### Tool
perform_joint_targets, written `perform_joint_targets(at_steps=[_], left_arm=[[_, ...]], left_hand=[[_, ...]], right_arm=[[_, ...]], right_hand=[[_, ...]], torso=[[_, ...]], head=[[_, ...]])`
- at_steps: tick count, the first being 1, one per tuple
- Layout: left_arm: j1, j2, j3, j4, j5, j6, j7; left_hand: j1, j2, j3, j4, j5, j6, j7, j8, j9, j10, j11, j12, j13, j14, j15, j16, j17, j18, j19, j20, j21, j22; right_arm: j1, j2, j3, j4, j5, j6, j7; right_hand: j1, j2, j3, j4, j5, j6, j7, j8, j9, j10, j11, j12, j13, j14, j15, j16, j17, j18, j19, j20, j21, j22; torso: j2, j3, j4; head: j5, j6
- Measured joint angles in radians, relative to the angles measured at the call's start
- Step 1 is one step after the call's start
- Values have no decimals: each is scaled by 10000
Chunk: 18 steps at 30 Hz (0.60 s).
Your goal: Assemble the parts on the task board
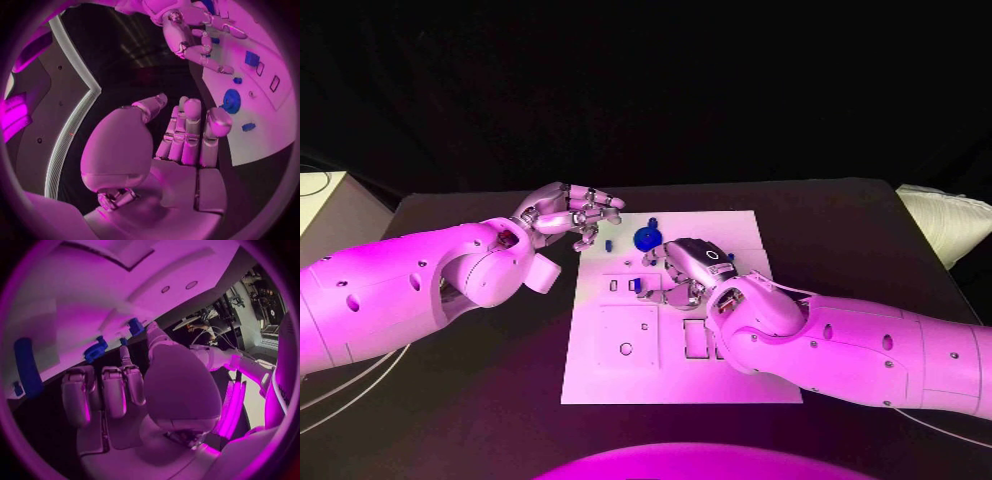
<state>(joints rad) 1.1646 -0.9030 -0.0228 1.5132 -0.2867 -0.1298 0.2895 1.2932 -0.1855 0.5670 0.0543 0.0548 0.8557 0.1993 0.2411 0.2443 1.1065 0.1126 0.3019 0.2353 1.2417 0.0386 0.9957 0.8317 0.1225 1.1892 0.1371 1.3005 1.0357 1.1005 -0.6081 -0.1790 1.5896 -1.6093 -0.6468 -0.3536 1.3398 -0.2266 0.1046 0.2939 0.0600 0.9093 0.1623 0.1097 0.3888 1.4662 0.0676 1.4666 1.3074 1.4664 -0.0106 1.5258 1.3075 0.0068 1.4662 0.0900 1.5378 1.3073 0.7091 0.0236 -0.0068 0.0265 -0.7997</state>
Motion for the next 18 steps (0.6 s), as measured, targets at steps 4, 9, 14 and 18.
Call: perform_joint_targets(at_steps=[4,9,14,18], left_arm=[[0,66,0,-126,-150,0,-133],[0,142,-1,-308,-385,-14,-440],[4,146,-2,-392,-845,1,-1156],[20,126,0,-342,-1543,140,-2146]], left_hand=[[-31,31,-315,47,0,-86,-85,426,186,-372,-56,1391,938,518,-48,1077,1255,0,243,-29,237,330],[-410,318,-517,459,0,82,-282,1179,509,-551,-205,3540,2296,1612,-170,3096,3630,-91,599,-96,505,731],[-694,410,70,819,22,337,-520,2018,1052,-644,-471,5349,3463,2218,-403,4624,4740,-318,1435,-325,1089,1791],[-1002,262,255,1005,22,235,-623,2355,1393,-682,-543,6126,3988,2218,-402,5031,4764,-319,1690,-402,1275,2174]], right_arm=[[185,-282,27,375,43,-1,217],[532,-699,83,761,338,23,992],[882,-1070,167,795,1362,80,2293],[1228,-1429,241,644,2541,88,3034]], right_hand=[[1,1,-12,12,52,-37,-34,0,-9,0,0,-39,0,-35,34,0,0,0,-9,49,-47,0],[237,237,-4,4,195,-38,-34,0,-9,0,0,-39,-1,-1,69,0,0,0,0,71,-146,8],[676,515,342,-100,454,10,-35,81,10,0,0,26,-1,-1,69,0,-1,-1,0,71,-373,8],[886,668,586,-84,701,81,-42,177,37,0,-1,26,-1,-1,69,31,-1,0,0,71,-490,7]], torso=[[-36,12,-34],[-105,17,-72],[-182,20,-113],[-244,35,-128]], head=[[21,33],[39,53],[21,67],[66,26]])
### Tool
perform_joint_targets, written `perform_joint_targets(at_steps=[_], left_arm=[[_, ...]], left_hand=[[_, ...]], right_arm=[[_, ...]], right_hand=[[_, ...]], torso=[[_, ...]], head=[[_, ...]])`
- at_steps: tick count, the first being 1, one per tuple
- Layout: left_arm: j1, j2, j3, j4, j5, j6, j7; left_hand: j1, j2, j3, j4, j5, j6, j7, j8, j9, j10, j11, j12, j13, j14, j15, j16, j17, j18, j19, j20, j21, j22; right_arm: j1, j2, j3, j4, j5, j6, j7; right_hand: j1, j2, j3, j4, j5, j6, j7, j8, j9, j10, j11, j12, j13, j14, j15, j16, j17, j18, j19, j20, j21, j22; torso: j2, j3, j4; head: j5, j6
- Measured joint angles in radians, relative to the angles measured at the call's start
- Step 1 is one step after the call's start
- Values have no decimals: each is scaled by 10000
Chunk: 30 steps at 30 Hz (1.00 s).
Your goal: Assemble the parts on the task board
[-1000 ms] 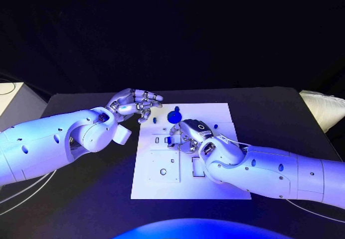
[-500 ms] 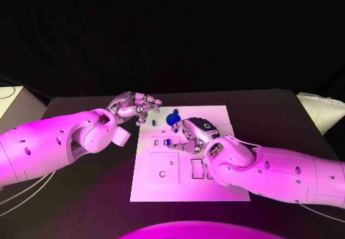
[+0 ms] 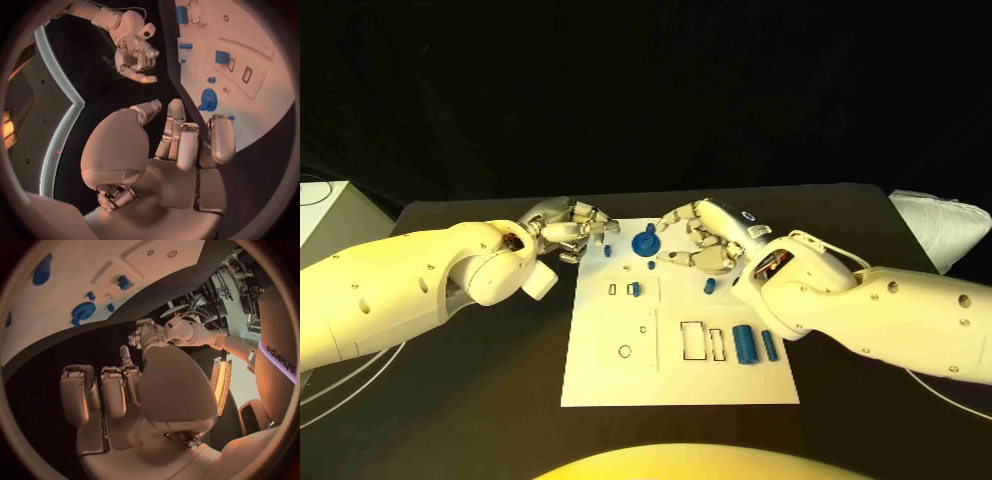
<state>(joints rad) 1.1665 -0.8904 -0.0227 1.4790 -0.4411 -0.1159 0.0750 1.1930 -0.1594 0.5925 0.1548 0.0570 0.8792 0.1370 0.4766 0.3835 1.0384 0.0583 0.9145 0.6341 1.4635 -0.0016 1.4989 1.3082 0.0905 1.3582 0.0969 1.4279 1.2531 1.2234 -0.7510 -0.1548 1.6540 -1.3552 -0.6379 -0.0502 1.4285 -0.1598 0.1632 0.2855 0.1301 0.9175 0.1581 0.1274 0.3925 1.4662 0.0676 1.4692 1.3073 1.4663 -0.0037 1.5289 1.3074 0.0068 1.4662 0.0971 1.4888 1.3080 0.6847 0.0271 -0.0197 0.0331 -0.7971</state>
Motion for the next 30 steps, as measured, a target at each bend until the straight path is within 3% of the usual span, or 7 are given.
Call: perform_joint_targets(at_steps=[6,9,12,15,17,20,30], left_arm=[[33,18,1,209,-1172,370,-1734],[86,141,-2,269,-1753,637,-2678],[204,366,-7,286,-2257,920,-3532],[343,587,-7,285,-2637,1176,-4257],[451,732,-24,252,-2825,1318,-4644],[649,999,-74,157,-3085,1519,-5191],[1117,1934,-387,-410,-3641,2131,-6422]], left_hand=[[-287,-155,-22,209,0,-145,71,95,147,-112,42,178,133,0,0,0,0,1,-1,0,0,0],[-391,-196,-119,312,0,-2,-72,442,403,-121,-17,401,345,21,-21,0,-1,0,-1,0,0,-28],[-731,-218,-252,637,0,10,-133,788,724,-17,-121,678,615,22,-56,-1,-1,0,-2,-1,-1,-46],[-884,-225,-371,865,0,-130,-158,984,966,-16,-122,761,684,2,-76,71,-1,0,35,-37,-1,0],[-1012,-244,-490,1045,0,-292,-140,1080,1128,-17,-122,865,770,2,-76,148,-2,-153,78,-80,44,102],[-1068,-253,-633,1207,0,-350,-159,1128,1275,18,-88,999,925,2,-75,215,-2,-155,163,-54,83,231],[-1499,-211,-1041,1390,-1,-466,-140,1251,1560,110,-65,1192,1107,1,-75,308,-3,-152,321,-73,196,487]], right_arm=[[574,-431,35,-272,1703,5,433],[949,-556,58,-613,2476,67,507],[1207,-633,77,-953,3106,153,527],[1325,-649,72,-1205,3563,268,528],[1375,-649,69,-1323,3768,347,526],[1426,-650,69,-1433,4010,473,503],[1460,-579,64,-1639,4316,791,398]], right_hand=[[-8,7,0,0,0,0,-1,0,0,0,0,0,4,0,0,0,0,0,0,0,-19,-1],[-74,74,0,0,0,1,-1,40,-1,0,0,0,8,0,0,-1,0,-1,0,0,-116,-1],[-112,112,0,0,0,1,-1,40,-1,0,0,0,8,0,0,-1,0,-1,0,-1,-116,-2],[-112,112,-1,0,-1,1,-1,40,-1,0,0,0,8,0,0,-1,0,0,0,-1,-116,-2],[-114,110,0,0,-1,1,-1,40,-1,0,0,-1,7,0,0,-1,0,0,0,-1,-116,-2],[-155,69,0,0,-1,1,-1,40,-1,-1,-1,-1,7,0,0,-1,0,0,0,-1,-116,-3],[-179,44,-1,0,-1,1,-1,40,-3,-1,-1,-1,6,0,0,-2,-1,0,0,-1,-116,-4]], torso=[[-84,19,16],[-129,33,26],[-177,47,44],[-213,57,62],[-231,69,79],[-247,88,96],[-248,105,97]], head=[[70,-46],[113,-103],[149,-154],[178,-198],[191,-228],[215,-278],[262,-332]])
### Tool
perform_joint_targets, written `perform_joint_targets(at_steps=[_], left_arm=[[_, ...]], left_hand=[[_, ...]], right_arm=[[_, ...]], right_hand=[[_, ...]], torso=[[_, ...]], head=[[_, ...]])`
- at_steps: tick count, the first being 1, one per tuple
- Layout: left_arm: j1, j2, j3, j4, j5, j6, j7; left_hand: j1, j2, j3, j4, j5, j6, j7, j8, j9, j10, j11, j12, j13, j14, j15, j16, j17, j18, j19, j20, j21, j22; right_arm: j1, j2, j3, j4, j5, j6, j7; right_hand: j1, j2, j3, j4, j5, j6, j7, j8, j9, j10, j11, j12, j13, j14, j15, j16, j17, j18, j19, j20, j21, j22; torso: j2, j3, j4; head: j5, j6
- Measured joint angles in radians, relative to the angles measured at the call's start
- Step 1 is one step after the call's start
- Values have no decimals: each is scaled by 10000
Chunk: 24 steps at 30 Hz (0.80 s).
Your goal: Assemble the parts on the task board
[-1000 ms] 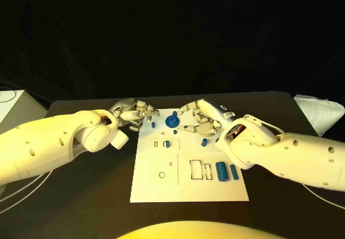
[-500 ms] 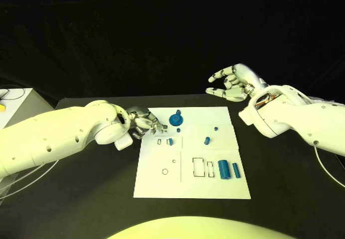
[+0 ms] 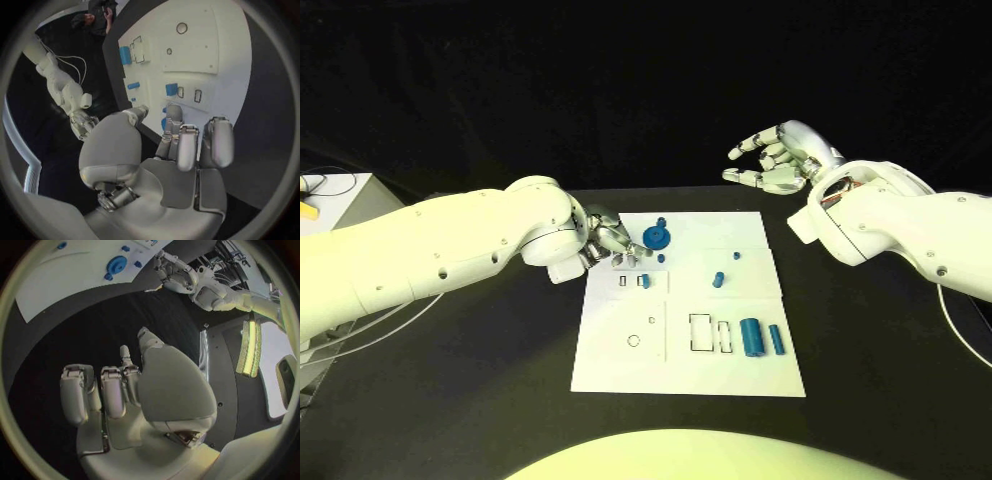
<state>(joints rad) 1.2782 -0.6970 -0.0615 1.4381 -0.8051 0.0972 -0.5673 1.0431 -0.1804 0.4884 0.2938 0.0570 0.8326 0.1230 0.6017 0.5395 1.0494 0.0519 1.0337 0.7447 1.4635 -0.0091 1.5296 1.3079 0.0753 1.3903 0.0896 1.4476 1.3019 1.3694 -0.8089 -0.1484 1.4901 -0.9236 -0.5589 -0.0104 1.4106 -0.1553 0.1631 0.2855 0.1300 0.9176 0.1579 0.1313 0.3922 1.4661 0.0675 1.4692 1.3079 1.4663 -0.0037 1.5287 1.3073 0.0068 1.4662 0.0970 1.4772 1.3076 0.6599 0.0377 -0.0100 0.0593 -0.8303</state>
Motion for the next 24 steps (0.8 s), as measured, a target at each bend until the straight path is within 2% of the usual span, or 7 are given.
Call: perform_joint_targets(at_steps=[9,14,17,24], left_arm=[[159,628,-133,-658,-300,568,-637],[175,867,-185,-908,-380,908,-838],[179,1008,-196,-1058,-409,1086,-927],[182,1244,-208,-1339,-441,1417,-1049]], left_hand=[[-40,40,-28,-28,0,0,0,0,49,-22,-21,0,-109,-1,1,0,-1,0,-1,0,37,33],[-39,40,-28,-28,0,-36,-36,0,64,-114,-36,-59,-217,-1,1,0,-1,0,-1,0,37,19],[-39,40,-28,-28,-1,-72,0,0,64,-114,-36,-114,-259,-1,1,-1,-2,1,-1,1,37,3],[-39,40,-58,-59,-1,-72,-1,0,106,-202,-18,-115,-300,-1,2,-1,-2,2,-2,0,36,3]], right_arm=[[4,96,-1,-95,19,153,-92],[4,103,-3,-126,18,215,-143],[4,103,-3,-147,16,244,-171],[0,146,-3,-181,13,292,-219]], right_hand=[[-2,3,0,0,0,-5,5,0,-2,0,0,0,-1,0,0,-1,0,0,0,0,-36,-1],[-54,55,0,0,0,-34,33,0,-2,0,0,-37,-2,0,0,-6,0,-1,0,0,-49,-2],[-54,55,0,0,0,-34,33,0,-2,0,0,-37,-2,0,0,-6,0,0,0,0,-49,-2],[-56,53,-1,0,-1,-34,33,0,-3,-1,0,-37,-3,0,0,-6,1,0,0,0,-49,-2]], torso=[[13,3,15],[20,-4,7],[24,-17,2],[36,-22,0]], head=[[9,-57],[13,-72],[14,-78],[7,-91]])
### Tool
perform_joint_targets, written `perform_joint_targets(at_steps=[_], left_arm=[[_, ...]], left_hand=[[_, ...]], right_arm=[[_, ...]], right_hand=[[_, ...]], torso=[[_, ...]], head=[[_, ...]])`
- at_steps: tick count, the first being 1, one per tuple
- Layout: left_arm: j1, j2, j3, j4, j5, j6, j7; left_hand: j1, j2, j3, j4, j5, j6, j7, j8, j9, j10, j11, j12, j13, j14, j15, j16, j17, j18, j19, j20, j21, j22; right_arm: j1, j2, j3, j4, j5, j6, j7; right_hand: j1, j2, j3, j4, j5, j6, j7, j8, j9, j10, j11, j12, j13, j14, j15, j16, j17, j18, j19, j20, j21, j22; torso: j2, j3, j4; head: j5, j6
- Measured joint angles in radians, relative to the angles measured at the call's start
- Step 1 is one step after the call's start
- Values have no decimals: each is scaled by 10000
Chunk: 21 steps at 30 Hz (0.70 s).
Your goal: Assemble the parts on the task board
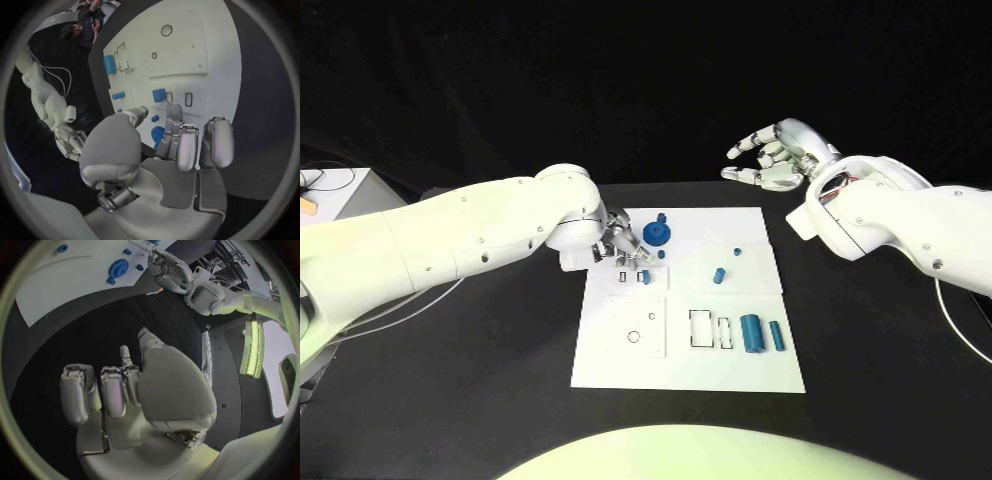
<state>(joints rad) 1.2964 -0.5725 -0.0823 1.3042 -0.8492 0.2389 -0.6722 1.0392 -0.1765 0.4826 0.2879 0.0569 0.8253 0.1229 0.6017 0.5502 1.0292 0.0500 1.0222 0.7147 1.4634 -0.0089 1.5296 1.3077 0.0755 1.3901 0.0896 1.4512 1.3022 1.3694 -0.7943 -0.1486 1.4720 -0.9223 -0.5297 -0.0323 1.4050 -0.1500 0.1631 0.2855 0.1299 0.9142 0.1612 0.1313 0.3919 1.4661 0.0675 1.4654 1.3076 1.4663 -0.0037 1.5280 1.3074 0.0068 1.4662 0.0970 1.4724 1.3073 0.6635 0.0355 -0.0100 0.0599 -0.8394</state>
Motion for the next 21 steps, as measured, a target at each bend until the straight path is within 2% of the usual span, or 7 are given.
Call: perform_joint_targets(at_steps=[13,21], left_arm=[[0,269,-57,-274,-14,413,-103],[-1,326,-85,-360,-14,554,-110]], left_hand=[[119,119,-12,-13,0,0,0,89,112,-90,19,-38,-73,-1,0,0,-1,0,0,0,0,-47],[119,119,-38,-39,0,0,0,88,124,-90,19,-38,-73,-1,1,-1,-2,-1,0,0,0,-60]], right_arm=[[-34,95,-8,-108,-3,103,-81],[-83,155,-16,-197,-4,161,-105]], right_hand=[[-51,-51,0,0,0,-36,-36,0,-1,0,0,0,-1,0,0,0,6,0,0,0,-48,7],[-51,-51,0,0,0,-36,-36,0,-2,0,0,0,-2,0,0,0,5,0,0,0,-48,6]], torso=[[12,-13,9],[16,-7,11]], head=[[-17,-55],[-39,-97]])
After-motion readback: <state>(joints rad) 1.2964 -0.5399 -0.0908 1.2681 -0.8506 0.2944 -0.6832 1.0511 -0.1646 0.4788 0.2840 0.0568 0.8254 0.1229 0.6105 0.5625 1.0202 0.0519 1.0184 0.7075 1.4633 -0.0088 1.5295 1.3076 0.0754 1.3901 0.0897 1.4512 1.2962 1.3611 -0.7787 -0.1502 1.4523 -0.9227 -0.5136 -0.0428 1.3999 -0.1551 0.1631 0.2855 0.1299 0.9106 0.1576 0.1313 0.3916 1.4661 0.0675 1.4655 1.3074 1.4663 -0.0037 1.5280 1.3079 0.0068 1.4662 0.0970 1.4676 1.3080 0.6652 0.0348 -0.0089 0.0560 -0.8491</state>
